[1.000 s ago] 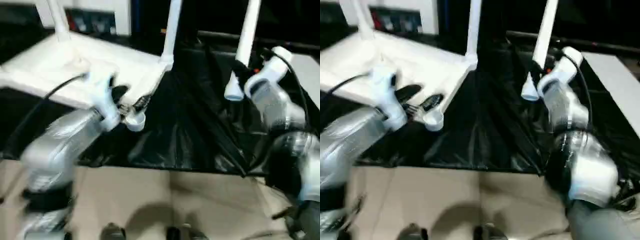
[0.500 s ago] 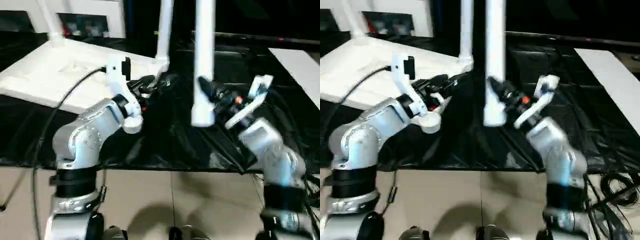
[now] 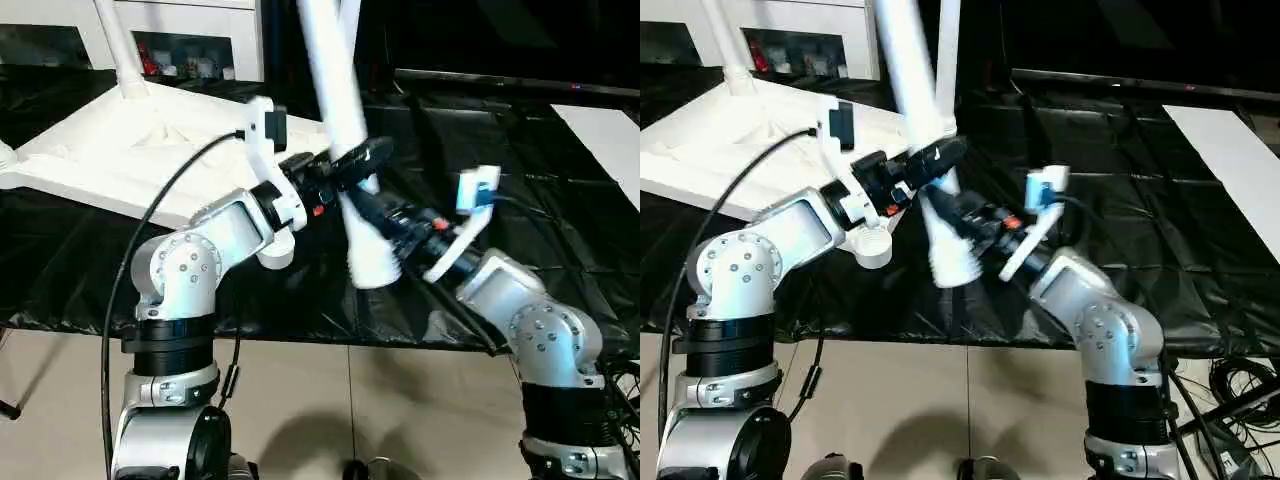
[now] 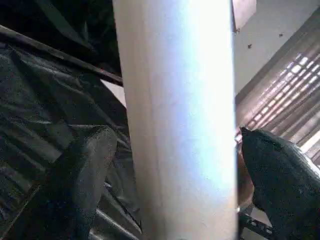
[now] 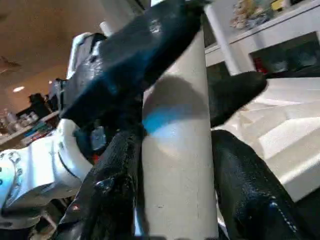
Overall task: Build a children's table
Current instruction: Pick table leg
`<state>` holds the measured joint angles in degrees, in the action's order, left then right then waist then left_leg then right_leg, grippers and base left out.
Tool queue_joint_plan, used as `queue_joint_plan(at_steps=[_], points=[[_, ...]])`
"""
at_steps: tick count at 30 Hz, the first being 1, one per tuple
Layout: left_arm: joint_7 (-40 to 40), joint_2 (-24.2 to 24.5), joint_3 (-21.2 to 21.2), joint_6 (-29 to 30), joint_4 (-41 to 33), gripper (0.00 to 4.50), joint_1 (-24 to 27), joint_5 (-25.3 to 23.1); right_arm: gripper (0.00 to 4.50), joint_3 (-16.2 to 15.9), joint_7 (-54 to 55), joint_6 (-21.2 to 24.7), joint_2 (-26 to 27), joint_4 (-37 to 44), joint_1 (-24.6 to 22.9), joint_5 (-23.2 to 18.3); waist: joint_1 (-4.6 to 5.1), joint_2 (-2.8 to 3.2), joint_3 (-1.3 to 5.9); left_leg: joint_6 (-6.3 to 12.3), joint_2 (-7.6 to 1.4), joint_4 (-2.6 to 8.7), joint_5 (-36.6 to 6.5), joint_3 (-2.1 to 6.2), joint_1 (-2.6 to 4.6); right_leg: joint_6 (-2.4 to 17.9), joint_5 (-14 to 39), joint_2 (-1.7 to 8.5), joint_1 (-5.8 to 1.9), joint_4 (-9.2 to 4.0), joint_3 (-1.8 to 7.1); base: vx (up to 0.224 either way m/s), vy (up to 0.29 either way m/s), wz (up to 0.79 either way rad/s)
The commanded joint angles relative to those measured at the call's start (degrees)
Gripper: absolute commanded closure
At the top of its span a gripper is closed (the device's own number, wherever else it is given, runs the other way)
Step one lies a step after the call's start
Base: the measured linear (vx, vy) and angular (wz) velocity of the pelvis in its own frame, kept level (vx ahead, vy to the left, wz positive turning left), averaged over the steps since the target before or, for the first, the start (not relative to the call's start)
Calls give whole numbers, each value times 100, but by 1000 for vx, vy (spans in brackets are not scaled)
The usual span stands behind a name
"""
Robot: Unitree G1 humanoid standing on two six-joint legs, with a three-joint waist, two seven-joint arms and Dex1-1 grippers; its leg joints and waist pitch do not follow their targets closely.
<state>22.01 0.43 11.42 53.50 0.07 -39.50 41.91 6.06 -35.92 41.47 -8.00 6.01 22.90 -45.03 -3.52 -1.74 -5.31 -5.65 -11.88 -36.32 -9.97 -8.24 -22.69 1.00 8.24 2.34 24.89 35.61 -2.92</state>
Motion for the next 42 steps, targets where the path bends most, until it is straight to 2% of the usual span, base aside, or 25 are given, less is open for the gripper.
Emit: queue_joint_plan(at_steps=[1,3,6,7,9,11,12,16,19,21,22,24,27,30,32,34,35,38,41,42], points=[[-81,-13,41,6,56,18,-173,74,269,-39,-59,100,-62,110,75,-14,-28,-2,554,107,26,406,-1011,-78,64,200,2729,347,-348,-606,133,0,0,0],[-109,-14,107,-24,100,36,-203,109,269,-62,-88,124,-84,99,91,-34,-35,-3,568,110,8,407,-985,-74,69,263,2546,364,-350,-585,130,0,0,0],[-163,27,193,-70,183,50,-240,121,269,-113,-155,140,-148,52,115,-38,-41,-16,571,116,-14,427,-887,-70,40,389,2248,379,-388,-549,116,0,0,0],[-163,27,228,-101,202,75,-250,144,269,-126,-174,149,-169,40,121,-46,-46,-4,569,117,-11,424,-923,-77,53,414,2230,389,-380,-555,112,0,0,0],[-154,21,261,-141,211,79,-257,169,269,-138,-187,155,-185,39,121,-59,-50,-14,568,132,-10,428,-948,-86,53,432,2240,403,-389,-558,93,0,0,0],[-146,9,286,-184,214,85,-268,186,269,-142,-202,159,-197,37,122,-64,-61,-10,572,136,-17,431,-921,-88,50,425,2233,421,-392,-552,85,0,0,0],[-136,-1,297,-200,212,111,-275,201,269,-138,-211,165,-200,34,125,-63,-72,-13,570,128,-22,433,-933,-91,54,432,2244,429,-389,-552,81,0,0,0],[-173,6,276,-293,241,131,-303,120,269,-137,-232,157,-213,13,146,-42,-112,-9,574,113,-32,445,-961,-97,72,431,2220,435,-380,-553,85,0,0,0],[-208,82,173,-371,252,165,-314,-60,269,-159,-234,142,-219,17,155,-15,-152,-6,572,97,-37,457,-967,-96,73,411,2198,439,-377,-551,87,0,0,0],[-301,125,105,-427,272,168,-326,-196,269,-201,-234,106,-234,21,159,14,-164,3,571,75,-38,457,-994,-97,78,390,2237,443,-372,-554,90,0,0,0],[-312,127,101,-431,277,170,-329,-207,269,-206,-234,101,-235,22,159,17,-164,-1,566,63,-36,458,-1030,-102,83,374,2278,440,-367,-564,90,0,0,0],[-405,140,85,-501,349,202,-383,-297,269,-273,-230,45,-244,26,163,86,-165,-17,571,49,-34,462,-992,-94,60,330,2296,451,-388,-556,85,0,0,0],[-332,147,116,-553,389,213,-416,-270,269,-313,-229,27,-247,25,184,122,-162,-29,568,45,-21,456,-992,-100,53,292,2362,451,-386,-570,82,0,0,0],[-244,176,108,-574,405,237,-425,-246,269,-343,-226,-1,-258,6,215,173,-160,-24,571,44,-25,454,-1009,-97,61,299,2389,451,-376,-570,80,0,0,0],[-60,217,73,-616,388,241,-409,-161,269,-403,-201,-46,-278,-24,258,277,-156,-22,577,43,-22,455,-933,-95,43,318,2299,451,-390,-551,84,0,0,0],[-2,233,55,-641,385,244,-407,-147,269,-419,-200,-59,-283,-46,281,313,-155,-6,577,45,-25,452,-944,-99,59,335,2265,446,-376,-550,86,0,0,0],[268,315,-44,-659,393,248,-409,-122,213,-463,-276,29,-326,-145,361,312,-154,18,581,47,-27,448,-956,-99,66,371,2217,446,-373,-547,91,0,0,0],[820,501,-220,-694,505,253,-450,-106,193,-624,-524,107,-511,-397,548,446,-146,23,582,42,-21,457,-979,-95,75,401,2179,433,-381,-539,87,0,0,0],[1225,643,-279,-720,636,262,-509,-68,164,-699,-883,193,-701,-570,712,445,-162,44,587,42,-36,454,-1004,-102,95,535,2014,439,-375,-525,99,0,0,0],[1335,681,-291,-711,661,263,-521,-45,155,-719,-996,237,-763,-606,748,426,-158,25,590,39,-42,464,-972,-96,84,583,1907,436,-402,-503,98,0,0,0]])
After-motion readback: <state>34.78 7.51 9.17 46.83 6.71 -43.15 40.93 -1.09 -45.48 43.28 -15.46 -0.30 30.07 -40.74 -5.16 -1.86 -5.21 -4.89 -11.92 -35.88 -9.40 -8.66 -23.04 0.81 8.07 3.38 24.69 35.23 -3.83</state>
